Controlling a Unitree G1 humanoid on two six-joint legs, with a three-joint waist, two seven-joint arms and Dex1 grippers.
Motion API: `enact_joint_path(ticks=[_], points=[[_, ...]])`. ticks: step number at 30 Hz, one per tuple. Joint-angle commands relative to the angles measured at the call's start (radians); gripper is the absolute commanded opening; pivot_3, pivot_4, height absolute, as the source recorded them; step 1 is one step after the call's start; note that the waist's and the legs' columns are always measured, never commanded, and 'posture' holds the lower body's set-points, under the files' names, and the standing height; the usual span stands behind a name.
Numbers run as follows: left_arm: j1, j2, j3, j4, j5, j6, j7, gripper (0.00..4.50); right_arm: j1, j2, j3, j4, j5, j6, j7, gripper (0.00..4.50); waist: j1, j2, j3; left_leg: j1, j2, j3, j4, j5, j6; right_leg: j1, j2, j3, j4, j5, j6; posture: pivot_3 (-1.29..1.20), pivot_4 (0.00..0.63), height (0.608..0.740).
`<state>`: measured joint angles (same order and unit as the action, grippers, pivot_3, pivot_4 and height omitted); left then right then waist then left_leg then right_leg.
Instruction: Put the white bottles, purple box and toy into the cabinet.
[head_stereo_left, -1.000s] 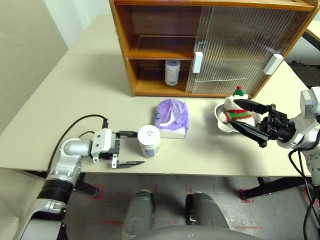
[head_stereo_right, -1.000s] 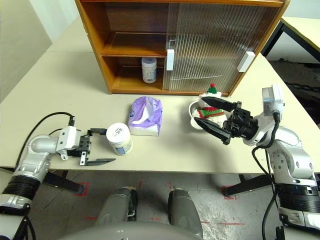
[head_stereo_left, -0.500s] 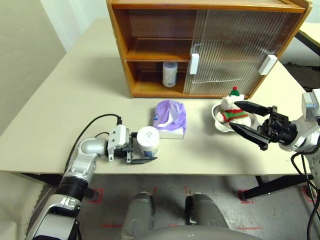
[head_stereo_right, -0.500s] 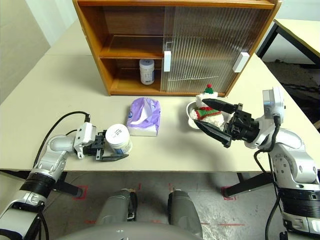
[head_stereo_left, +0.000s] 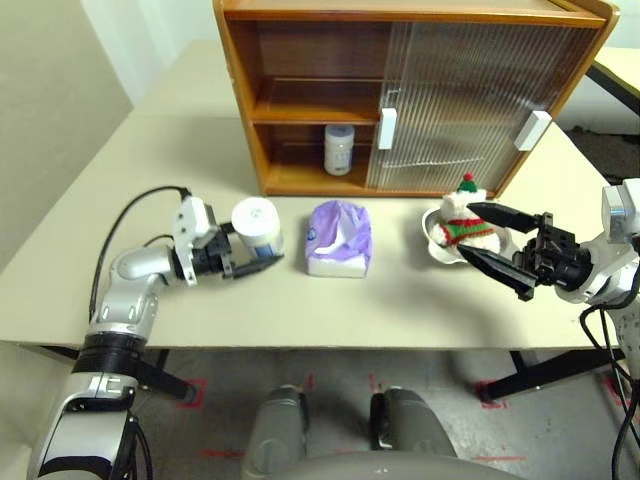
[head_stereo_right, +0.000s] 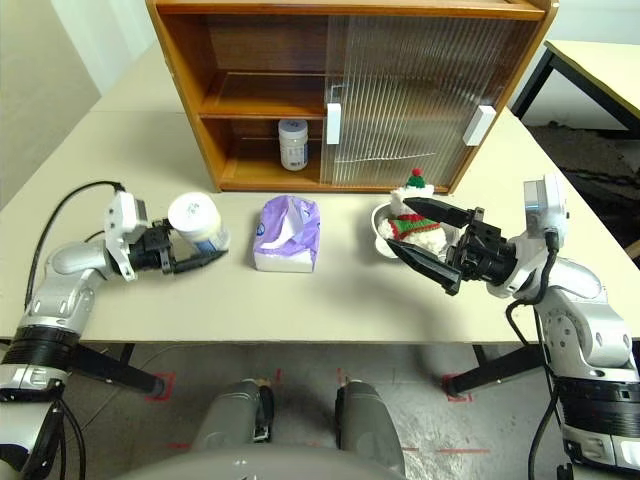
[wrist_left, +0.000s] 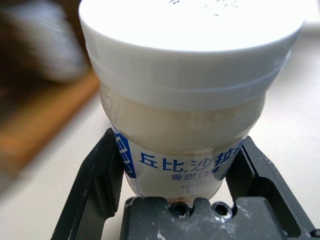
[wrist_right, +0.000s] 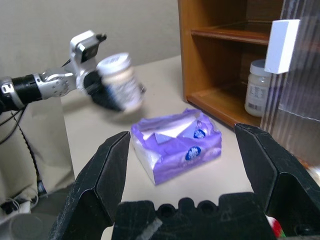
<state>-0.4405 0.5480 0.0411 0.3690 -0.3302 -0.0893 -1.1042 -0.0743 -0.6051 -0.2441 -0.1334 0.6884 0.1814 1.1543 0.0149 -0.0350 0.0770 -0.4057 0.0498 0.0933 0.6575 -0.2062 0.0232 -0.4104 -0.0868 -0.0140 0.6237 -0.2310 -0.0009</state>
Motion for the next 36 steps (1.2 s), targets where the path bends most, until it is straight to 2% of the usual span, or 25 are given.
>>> enact_joint_path(ticks=[1,3,6,13,17,23,28,30,36], points=[[-0.097,-0.075,0.034,-0.007,-0.032,0.079,0.131,3.19,0.006,0.03,0.027,-0.055,0.016,0.016,-0.024,4.5,0.005,-0.001,0.0,0.0,0.0,0.0,0.001,0.0,0.0,0.001,0.0,0.0,0.0,0.0,0.001,0.03,0.041,0.74],[-0.138,-0.108,0.035,0.024,-0.001,0.089,0.2,3.19,0.011,0.046,0.036,-0.072,0.013,0.02,-0.039,4.5,0.002,-0.001,0.0,0.0,-0.001,0.0,0.001,0.0,0.0,0.001,0.0,0.0,-0.001,-0.001,0.001,0.02,0.047,0.74],[-0.182,-0.146,-0.031,0.071,0.098,0.069,0.272,3.19,0.013,0.081,0.04,-0.095,0.005,0.01,-0.084,4.5,0.0,-0.001,0.0,0.0,-0.003,0.001,0.001,0.0,0.0,0.001,0.002,0.0,-0.001,-0.001,0.002,0.02,0.05,0.74],[-0.222,-0.254,-0.087,0.146,0.233,0.057,0.48,3.19,0.028,0.168,0.09,-0.151,-0.074,-0.025,-0.212,4.5,0.0,-0.004,0.004,0.0,-0.002,0.001,0.0,0.0,0.0,0.0,0.004,-0.001,0.001,0.0,0.004,0.01,0.063,0.74],[-0.258,-0.301,-0.096,0.231,0.298,0.034,0.595,3.19,0.046,0.189,0.111,-0.183,-0.074,-0.017,-0.238,4.5,0.0,-0.005,0.006,-0.001,-0.002,0.0,-0.001,0.0,0.0,0.0,0.003,-0.001,0.0,0.0,0.004,0.01,0.069,0.74],[-0.376,-0.379,-0.052,0.444,0.311,0.007,0.776,3.19,0.014,0.204,0.16,-0.191,-0.098,-0.007,-0.276,4.5,0.001,-0.013,0.017,-0.001,-0.002,0.0,0.0,0.0,0.0,0.0,0.002,-0.001,0.0,0.0,0.004,0.03,0.084,0.74],[-0.441,-0.399,-0.041,0.586,0.313,-0.061,0.813,3.19,0.013,0.247,0.187,-0.207,-0.104,0.005,-0.341,4.5,0.002,-0.014,0.026,-0.001,-0.002,0.0,-0.001,0.0,0.0,-0.001,0.002,-0.001,0.0,0.001,0.005,0.04,0.092,0.74],[-0.457,-0.403,-0.041,0.628,0.321,-0.083,0.838,3.19,0.031,0.252,0.213,-0.224,-0.116,0.003,-0.344,4.5,0.003,-0.014,0.03,-0.002,-0.002,0.0,-0.003,0.0,0.0,-0.002,0.002,-0.002,0.0,0.004,0.014,0.04,0.1,0.74],[-0.513,-0.404,-0.035,0.732,0.339,-0.102,0.906,3.19,0.037,0.255,0.218,-0.244,-0.103,0.011,-0.367,4.5,0.004,-0.019,0.042,-0.004,-0.002,0.0,-0.007,0.0,0.0,-0.003,0.002,-0.003,-0.004,0.004,0.015,0.04,0.12,0.74]])
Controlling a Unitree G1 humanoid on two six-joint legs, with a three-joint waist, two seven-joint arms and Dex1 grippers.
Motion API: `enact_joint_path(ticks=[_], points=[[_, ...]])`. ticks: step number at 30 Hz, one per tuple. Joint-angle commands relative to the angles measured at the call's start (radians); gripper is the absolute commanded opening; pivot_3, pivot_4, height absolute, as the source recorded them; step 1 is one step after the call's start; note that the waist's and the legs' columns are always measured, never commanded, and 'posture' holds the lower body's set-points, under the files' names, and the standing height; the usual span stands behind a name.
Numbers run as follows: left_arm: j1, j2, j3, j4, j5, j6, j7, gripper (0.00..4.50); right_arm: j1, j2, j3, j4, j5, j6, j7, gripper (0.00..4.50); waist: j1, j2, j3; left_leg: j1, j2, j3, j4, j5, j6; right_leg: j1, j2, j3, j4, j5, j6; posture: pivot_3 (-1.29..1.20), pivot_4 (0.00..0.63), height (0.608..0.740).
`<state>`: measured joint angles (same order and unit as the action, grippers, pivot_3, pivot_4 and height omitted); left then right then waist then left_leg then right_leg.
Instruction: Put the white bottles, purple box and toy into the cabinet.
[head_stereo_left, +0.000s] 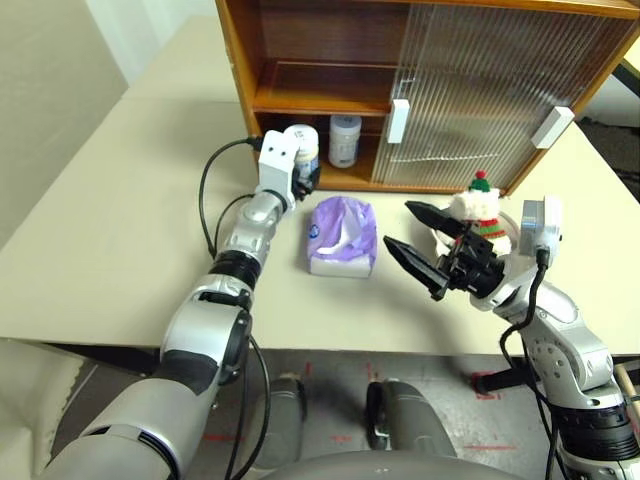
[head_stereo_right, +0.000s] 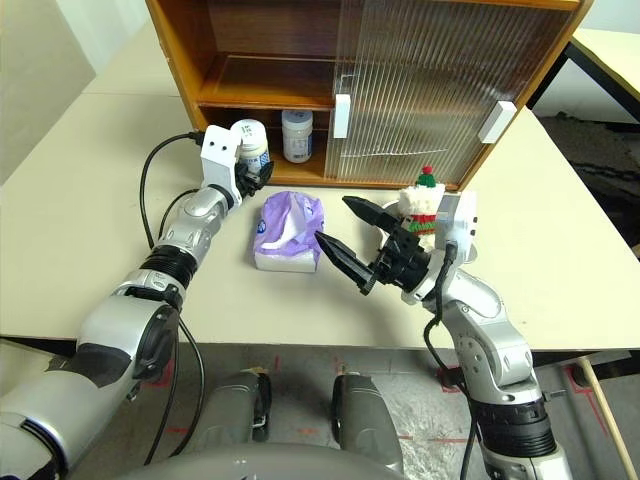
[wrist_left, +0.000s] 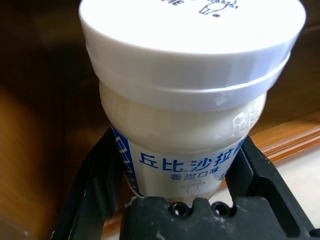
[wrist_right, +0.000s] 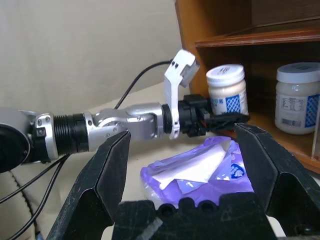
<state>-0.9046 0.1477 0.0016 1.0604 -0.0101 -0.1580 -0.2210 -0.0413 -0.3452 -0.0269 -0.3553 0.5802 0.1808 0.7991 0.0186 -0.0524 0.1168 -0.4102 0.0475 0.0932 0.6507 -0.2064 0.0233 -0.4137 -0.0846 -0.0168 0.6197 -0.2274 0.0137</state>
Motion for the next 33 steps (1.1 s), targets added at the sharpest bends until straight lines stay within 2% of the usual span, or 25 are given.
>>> enact_joint_path(ticks=[1,12,16,18,26,30,33], points=[[-0.059,-0.006,0.003,0.06,0.024,-0.042,0.031,3.19,0.001,-0.007,-0.003,-0.021,0.01,0.014,-0.014,4.5,0.0,-0.003,0.004,0.0,0.0,0.0,0.0,0.0,0.0,0.0,0.0,-0.001,0.0,0.0,0.0,0.04,0.123,0.74],[-0.164,-0.029,0.028,0.185,0.03,-0.066,0.086,3.18,-0.011,-0.038,-0.062,-0.012,0.034,0.024,-0.026,4.5,0.0,-0.003,0.033,-0.002,0.001,0.0,0.001,0.0,0.0,-0.001,-0.001,-0.002,-0.001,0.001,0.001,0.03,0.149,0.74],[-0.197,-0.035,0.038,0.211,0.026,-0.055,0.099,3.18,0.003,-0.044,-0.069,-0.035,0.04,0.031,-0.036,4.5,-0.001,-0.003,0.034,-0.006,0.0,0.0,0.0,0.0,0.0,-0.005,-0.001,-0.002,-0.001,0.001,0.001,0.01,0.156,0.74],[-0.209,-0.041,0.042,0.223,0.026,-0.043,0.103,3.18,0.012,-0.046,-0.072,-0.045,0.041,0.033,-0.041,4.5,-0.001,-0.003,0.035,-0.015,-0.001,0.0,0.002,0.003,0.005,-0.013,0.0,-0.002,0.001,0.001,0.001,0.0,0.157,0.74],[-0.226,-0.054,0.05,0.25,0.031,0.008,0.12,3.18,0.036,-0.053,-0.08,-0.075,0.048,0.044,-0.057,4.5,-0.002,-0.004,0.037,-0.015,-0.001,0.0,0.002,0.003,0.006,-0.013,0.0,-0.002,0.0,0.002,0.002,-0.01,0.16,0.74],[-0.228,-0.057,0.055,0.253,0.032,0.014,0.12,4.48,0.034,-0.053,-0.08,-0.08,0.055,0.048,-0.06,4.5,-0.003,-0.004,0.037,-0.015,-0.001,0.0,0.004,0.003,0.004,-0.013,0.0,-0.002,0.001,0.002,0.002,-0.01,0.153,0.74],[-0.227,-0.055,0.06,0.253,0.033,0.018,0.118,4.48,0.019,-0.052,-0.083,-0.079,0.064,0.047,-0.062,4.5,-0.003,-0.004,0.037,-0.015,0.0,0.0,0.005,0.003,0.004,-0.013,0.0,-0.002,0.001,0.003,0.002,-0.01,0.15,0.74]])
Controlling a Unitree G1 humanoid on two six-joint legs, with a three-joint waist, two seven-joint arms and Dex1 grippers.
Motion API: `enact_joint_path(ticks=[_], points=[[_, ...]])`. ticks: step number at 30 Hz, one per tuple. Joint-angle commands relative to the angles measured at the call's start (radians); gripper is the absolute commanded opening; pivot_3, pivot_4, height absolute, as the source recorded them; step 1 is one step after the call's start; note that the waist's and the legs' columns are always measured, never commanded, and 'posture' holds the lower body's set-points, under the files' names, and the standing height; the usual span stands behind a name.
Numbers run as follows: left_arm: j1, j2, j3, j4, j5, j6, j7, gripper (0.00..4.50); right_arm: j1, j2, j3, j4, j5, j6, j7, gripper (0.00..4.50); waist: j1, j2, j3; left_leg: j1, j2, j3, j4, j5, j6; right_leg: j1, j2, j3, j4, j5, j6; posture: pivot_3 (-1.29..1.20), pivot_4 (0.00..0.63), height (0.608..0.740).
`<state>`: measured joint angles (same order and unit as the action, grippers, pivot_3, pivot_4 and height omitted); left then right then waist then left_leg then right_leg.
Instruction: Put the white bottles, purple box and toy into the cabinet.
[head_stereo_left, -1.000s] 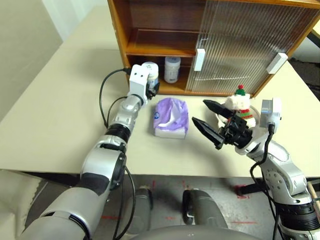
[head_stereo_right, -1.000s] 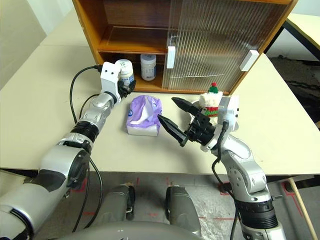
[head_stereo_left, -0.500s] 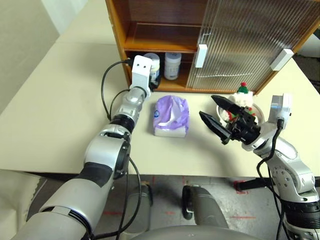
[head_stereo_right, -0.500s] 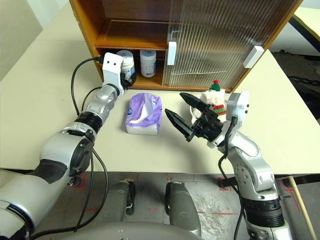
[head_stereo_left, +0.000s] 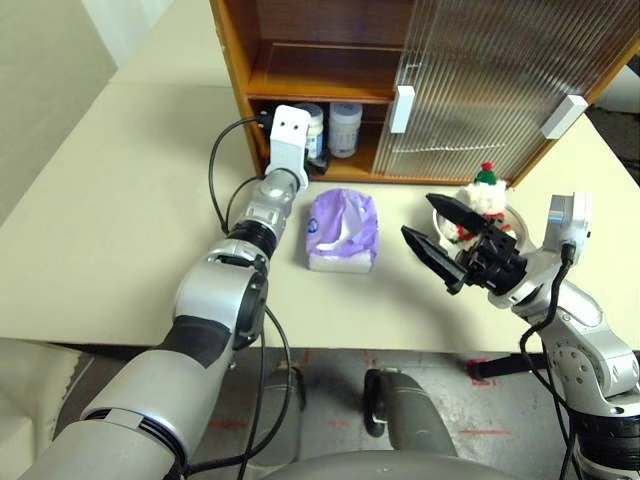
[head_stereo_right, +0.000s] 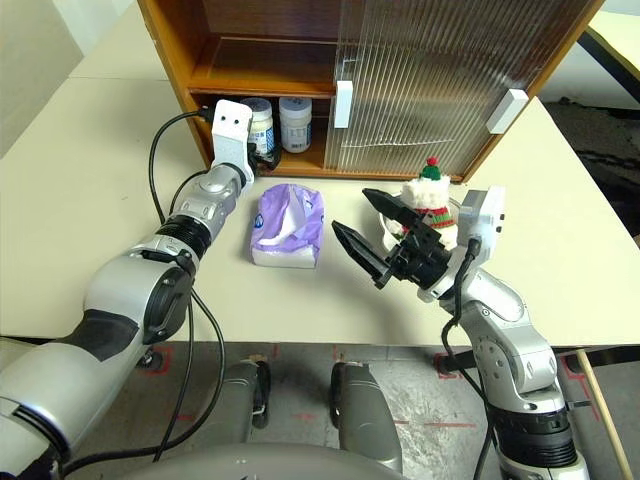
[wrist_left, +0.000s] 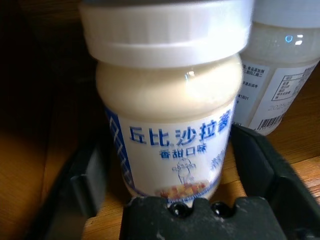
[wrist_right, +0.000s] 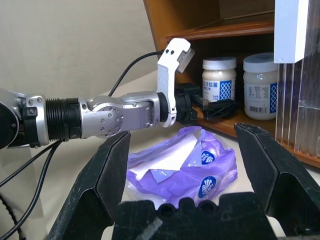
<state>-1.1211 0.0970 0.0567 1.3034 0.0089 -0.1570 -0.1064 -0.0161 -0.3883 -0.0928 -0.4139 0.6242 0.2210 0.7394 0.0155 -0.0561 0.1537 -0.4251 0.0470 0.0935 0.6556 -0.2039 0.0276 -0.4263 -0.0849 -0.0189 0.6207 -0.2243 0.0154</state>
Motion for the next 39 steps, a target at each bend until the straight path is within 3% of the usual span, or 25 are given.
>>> enact_joint_path(ticks=[1,10,17,27,31,39], points=[[-0.011,-0.004,0.007,0.01,0.014,0.018,0.002,4.48,-0.01,-0.009,-0.017,-0.019,0.022,0.006,-0.001,4.5,0.0,0.0,0.0,0.0,0.0,0.0,0.0,-0.001,-0.001,0.0,0.0,0.0,0.0,0.0,0.0,-0.01,0.148,0.74],[-0.006,0.0,0.019,-0.01,0.002,0.022,-0.02,4.48,-0.033,-0.007,-0.022,0.025,0.026,-0.014,0.026,4.5,0.0,0.0,0.0,0.0,0.0,0.0,0.001,0.0,-0.001,0.001,0.0,0.0,0.0,0.001,0.0,0.02,0.128,0.74],[0.101,0.004,0.006,-0.139,-0.011,0.014,-0.104,4.48,-0.076,0.012,0.003,0.084,0.01,-0.065,0.091,4.5,0.001,0.001,-0.002,0.0,0.0,0.001,0.002,0.0,0.0,0.001,0.0,0.0,0.0,0.002,0.0,0.06,0.111,0.74],[0.234,0.012,0.0,-0.388,-0.023,0.158,-0.132,4.48,-0.131,0.041,0.004,0.147,0.016,-0.085,0.139,4.5,0.005,0.001,-0.003,0.0,0.0,0.0,0.007,0.0,-0.001,0.002,0.0,0.0,0.003,0.004,0.0,0.09,0.097,0.74],[0.294,0.009,-0.006,-0.547,-0.041,0.258,-0.149,4.48,-0.144,0.046,0.007,0.169,0.01,-0.094,0.153,4.5,0.005,0.002,-0.004,0.0,0.0,0.0,0.008,0.0,-0.001,0.002,0.0,0.0,0.004,0.006,0.0,0.1,0.088,0.74],[0.533,0.041,-0.02,-1.048,-0.159,0.59,-0.271,4.48,-0.166,0.046,0.008,0.217,-0.005,-0.125,0.184,4.5,0.004,0.007,-0.011,0.001,0.0,0.001,0.008,0.0,-0.001,0.002,0.001,0.001,0.004,0.007,-0.001,0.11,0.068,0.74]])
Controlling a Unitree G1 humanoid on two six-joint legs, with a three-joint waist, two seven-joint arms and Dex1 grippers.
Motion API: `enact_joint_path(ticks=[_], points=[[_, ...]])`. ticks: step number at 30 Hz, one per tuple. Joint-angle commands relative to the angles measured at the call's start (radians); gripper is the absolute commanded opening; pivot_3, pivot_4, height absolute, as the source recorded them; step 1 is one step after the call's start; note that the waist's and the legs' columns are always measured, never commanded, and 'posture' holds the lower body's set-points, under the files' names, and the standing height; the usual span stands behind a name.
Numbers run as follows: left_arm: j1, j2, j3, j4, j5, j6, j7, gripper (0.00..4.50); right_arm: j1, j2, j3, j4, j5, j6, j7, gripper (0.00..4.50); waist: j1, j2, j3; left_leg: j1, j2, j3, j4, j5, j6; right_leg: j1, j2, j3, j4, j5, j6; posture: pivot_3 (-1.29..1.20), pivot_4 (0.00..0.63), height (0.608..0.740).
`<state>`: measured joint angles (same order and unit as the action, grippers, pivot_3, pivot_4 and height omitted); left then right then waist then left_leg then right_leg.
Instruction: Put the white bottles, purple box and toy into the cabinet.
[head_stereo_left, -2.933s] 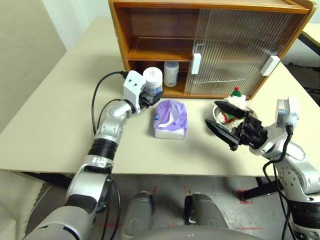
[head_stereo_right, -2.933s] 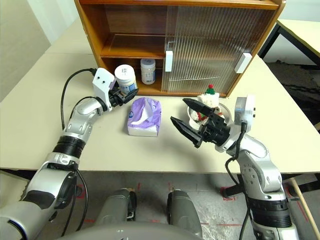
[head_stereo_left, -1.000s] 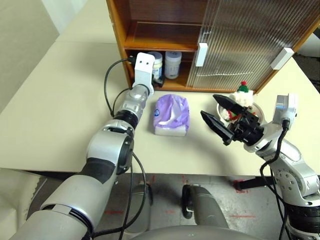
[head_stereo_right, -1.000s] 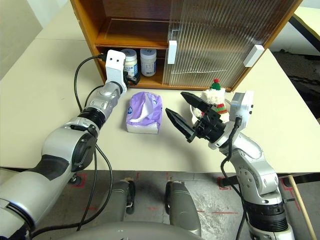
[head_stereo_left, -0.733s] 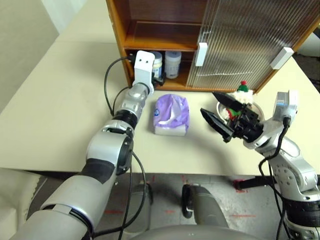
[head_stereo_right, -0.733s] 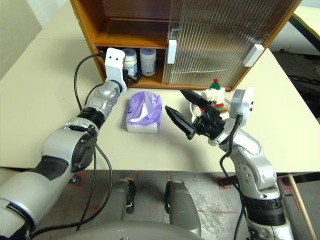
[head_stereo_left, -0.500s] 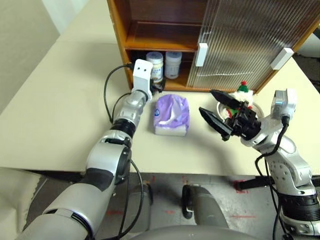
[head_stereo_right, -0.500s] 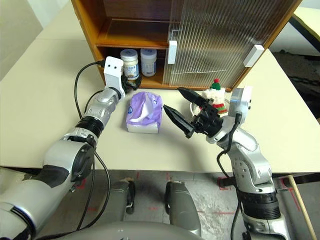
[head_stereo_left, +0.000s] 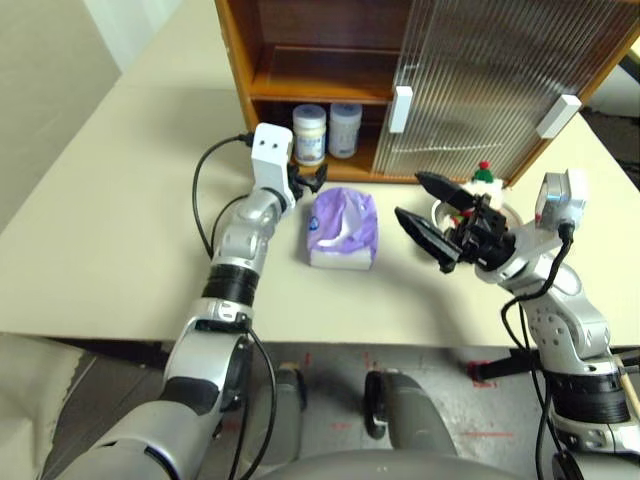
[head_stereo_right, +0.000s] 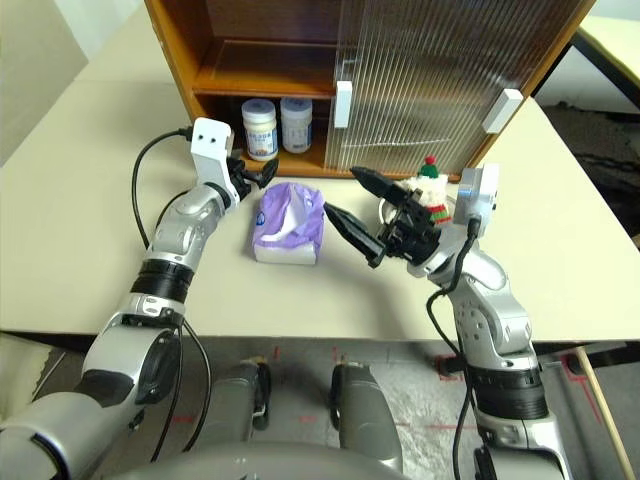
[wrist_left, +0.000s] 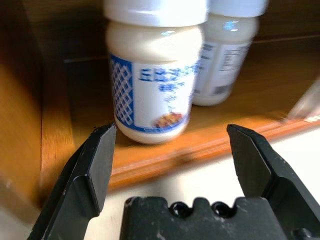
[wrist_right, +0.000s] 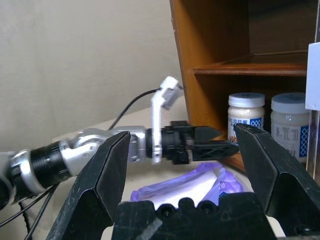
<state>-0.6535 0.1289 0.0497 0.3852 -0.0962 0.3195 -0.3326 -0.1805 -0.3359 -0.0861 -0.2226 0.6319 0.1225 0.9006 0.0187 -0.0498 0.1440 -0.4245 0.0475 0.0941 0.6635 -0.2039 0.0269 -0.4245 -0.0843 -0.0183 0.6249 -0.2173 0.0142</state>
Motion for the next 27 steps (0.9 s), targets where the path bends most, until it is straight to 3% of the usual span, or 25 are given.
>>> enact_joint_path(ticks=[1,9,13,16,19,27], points=[[0.089,0.016,-0.014,-0.175,-0.069,0.151,-0.057,4.48,-0.003,-0.013,0.0,0.035,-0.016,-0.032,0.032,4.5,0.001,0.002,-0.004,0.0,0.0,0.0,0.0,0.0,0.0,0.0,0.0,0.0,0.0,0.0,0.0,0.11,0.066,0.74],[0.18,0.13,0.022,-0.427,-0.201,0.441,-0.136,4.48,0.014,-0.088,-0.032,0.083,-0.051,-0.075,0.092,4.5,0.001,0.005,-0.016,0.001,0.0,0.0,0.001,0.001,0.0,0.001,0.0,0.0,0.001,0.001,0.0,0.09,0.052,0.74],[0.16,0.114,0.092,-0.44,-0.324,0.627,-0.131,4.48,0.02,-0.114,-0.041,0.093,-0.05,-0.088,0.107,4.5,-0.001,0.007,-0.029,0.002,0.0,0.0,0.002,0.001,0.0,0.002,0.0,0.001,0.001,0.001,-0.001,0.07,0.043,0.74],[0.181,0.172,0.012,-0.42,-0.342,0.717,-0.199,4.48,0.03,-0.111,-0.043,0.079,-0.055,-0.098,0.091,4.5,-0.004,0.007,-0.035,0.003,0.0,0.0,0.002,0.001,0.0,0.002,0.001,0.001,0.001,0.001,-0.001,0.04,0.032,0.74],[0.181,0.16,-0.016,-0.364,-0.354,0.748,-0.209,4.48,0.056,-0.108,-0.051,0.054,-0.057,-0.103,0.076,4.5,-0.006,0.011,-0.048,0.003,0.0,0.0,0.001,0.001,-0.001,0.002,0.002,0.001,0.001,0.001,-0.002,0.0,0.025,0.74],[0.164,0.148,-0.03,-0.259,-0.369,0.771,-0.231,1.59,0.129,-0.117,-0.076,-0.01,-0.052,-0.104,0.037,4.5,-0.033,0.012,-0.07,0.003,0.0,0.0,0.002,0.001,-0.001,0.002,0.001,0.003,0.001,-0.001,-0.003,-0.04,0.014,0.74]])
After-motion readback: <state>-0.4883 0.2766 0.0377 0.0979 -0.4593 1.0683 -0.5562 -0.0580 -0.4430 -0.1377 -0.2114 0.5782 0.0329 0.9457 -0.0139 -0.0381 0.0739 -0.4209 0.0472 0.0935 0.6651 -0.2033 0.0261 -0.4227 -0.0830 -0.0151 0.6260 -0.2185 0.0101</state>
